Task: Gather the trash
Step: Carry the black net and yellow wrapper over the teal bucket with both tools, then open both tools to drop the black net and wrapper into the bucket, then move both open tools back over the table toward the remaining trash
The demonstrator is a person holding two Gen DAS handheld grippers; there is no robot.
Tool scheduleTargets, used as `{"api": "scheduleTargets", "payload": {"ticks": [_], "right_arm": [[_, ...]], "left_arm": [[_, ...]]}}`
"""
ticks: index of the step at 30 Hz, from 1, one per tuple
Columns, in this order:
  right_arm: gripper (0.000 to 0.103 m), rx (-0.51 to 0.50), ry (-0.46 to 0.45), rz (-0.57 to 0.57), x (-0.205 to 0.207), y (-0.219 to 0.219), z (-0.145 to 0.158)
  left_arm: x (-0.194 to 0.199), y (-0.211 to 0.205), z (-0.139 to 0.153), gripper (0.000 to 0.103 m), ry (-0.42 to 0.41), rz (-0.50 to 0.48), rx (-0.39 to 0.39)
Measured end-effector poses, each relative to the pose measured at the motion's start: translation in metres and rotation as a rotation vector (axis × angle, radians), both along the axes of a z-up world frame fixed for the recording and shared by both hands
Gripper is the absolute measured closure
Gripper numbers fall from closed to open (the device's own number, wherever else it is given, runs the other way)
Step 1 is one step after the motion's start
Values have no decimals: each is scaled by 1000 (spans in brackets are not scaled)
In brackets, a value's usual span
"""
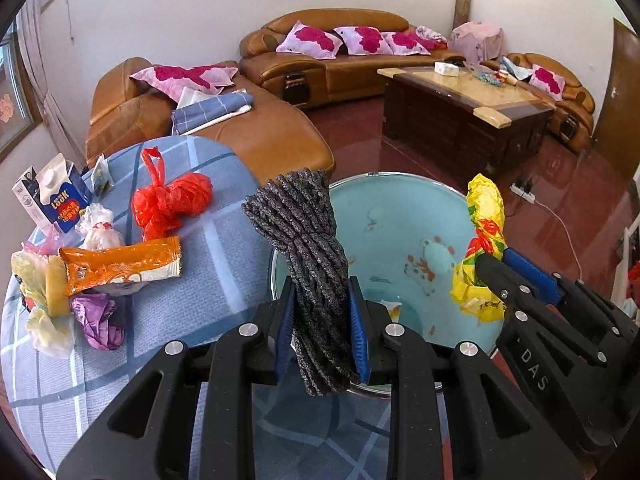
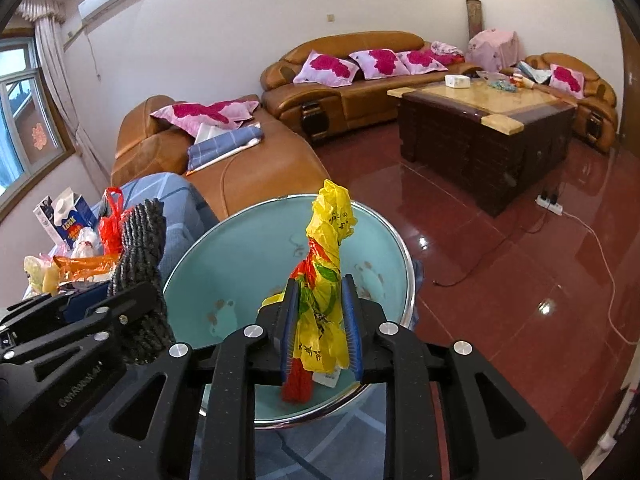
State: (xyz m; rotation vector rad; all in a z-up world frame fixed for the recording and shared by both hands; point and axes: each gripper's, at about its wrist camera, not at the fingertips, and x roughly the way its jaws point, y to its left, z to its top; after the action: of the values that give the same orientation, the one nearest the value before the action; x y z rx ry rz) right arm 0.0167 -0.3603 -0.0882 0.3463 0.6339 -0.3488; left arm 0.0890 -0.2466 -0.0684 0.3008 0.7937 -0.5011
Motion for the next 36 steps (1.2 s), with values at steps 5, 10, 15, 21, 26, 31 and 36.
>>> {"api": "scheduleTargets", "payload": {"ticks": [5, 10, 15, 21, 26, 31, 36], "right_arm": [[76, -1, -11, -4, -2, 0, 2], [74, 6, -38, -39, -8, -4, 7], [61, 11, -95, -142, -23, -15, 15], [42, 17, -135, -199, -34, -21, 21], [25, -10, -148, -210, -36, -18, 26], [21, -5, -156, -217, -39, -16, 28], [16, -64, -133, -146, -28, 6, 31]], "left_arm": [[4, -2, -2, 78, 8, 10, 5], [3, -7, 1, 77, -3, 1, 5], [1, -11, 9, 42, -11, -30, -25], [-3, 6, 30, 18, -29, -43, -125], [1, 37, 40, 9, -28, 17, -161], [8, 76, 46, 8, -47, 126, -143], [10, 105, 39, 8, -69, 224, -75]]}}
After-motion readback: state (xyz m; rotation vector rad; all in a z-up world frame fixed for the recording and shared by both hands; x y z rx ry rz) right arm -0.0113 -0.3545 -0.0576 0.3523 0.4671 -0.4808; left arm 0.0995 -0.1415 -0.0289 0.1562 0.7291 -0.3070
